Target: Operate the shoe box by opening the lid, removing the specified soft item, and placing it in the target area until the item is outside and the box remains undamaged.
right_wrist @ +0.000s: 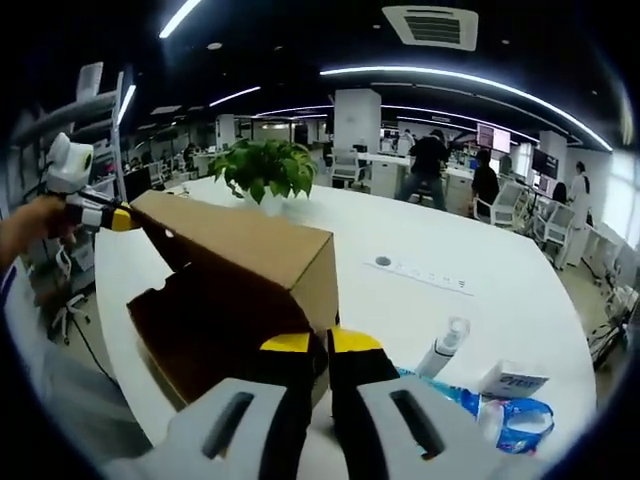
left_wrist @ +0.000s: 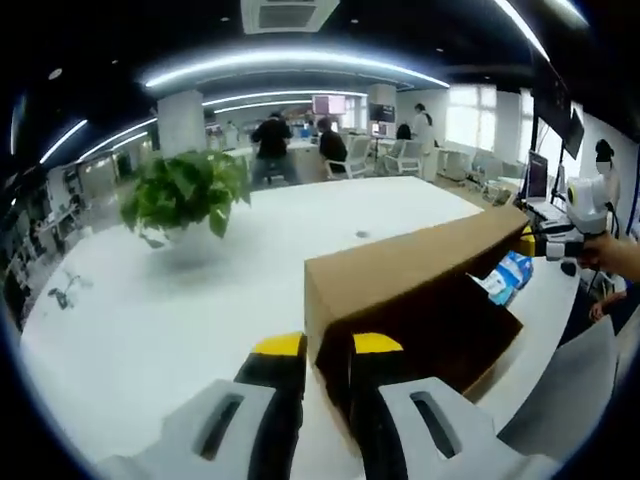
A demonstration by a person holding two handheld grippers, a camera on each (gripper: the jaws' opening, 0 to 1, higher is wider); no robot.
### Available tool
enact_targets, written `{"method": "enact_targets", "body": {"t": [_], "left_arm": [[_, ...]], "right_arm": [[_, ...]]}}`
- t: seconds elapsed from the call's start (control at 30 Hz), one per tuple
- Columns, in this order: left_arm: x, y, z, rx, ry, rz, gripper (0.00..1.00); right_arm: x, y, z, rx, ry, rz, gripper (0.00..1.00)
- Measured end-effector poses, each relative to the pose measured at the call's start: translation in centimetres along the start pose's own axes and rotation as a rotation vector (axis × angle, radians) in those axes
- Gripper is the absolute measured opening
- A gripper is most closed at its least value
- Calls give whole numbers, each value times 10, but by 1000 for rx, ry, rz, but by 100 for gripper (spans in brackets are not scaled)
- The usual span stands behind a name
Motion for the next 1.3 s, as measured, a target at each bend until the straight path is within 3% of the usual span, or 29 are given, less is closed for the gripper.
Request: {"method": "enact_targets", "body": {"t": [0.53, 1.3], "left_arm": [[-7, 12, 14, 5, -14, 27, 18], [-12, 38, 49, 60, -79, 84, 31]], "right_arm": [[-8, -9, 9, -54, 10, -56, 8], [-22, -26, 49, -103, -45, -173, 27]]}}
Point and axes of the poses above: the point that each gripper's makers call its tool centre point, and the gripper's own axes: x roughly forward along the fingers, y roughly to its right, z roughly out of its underside, the point moved 6 cm from there along -x, roughly backward along the fingers, and after that the axes turned 13 degrees about x, right-handed, at the moved point
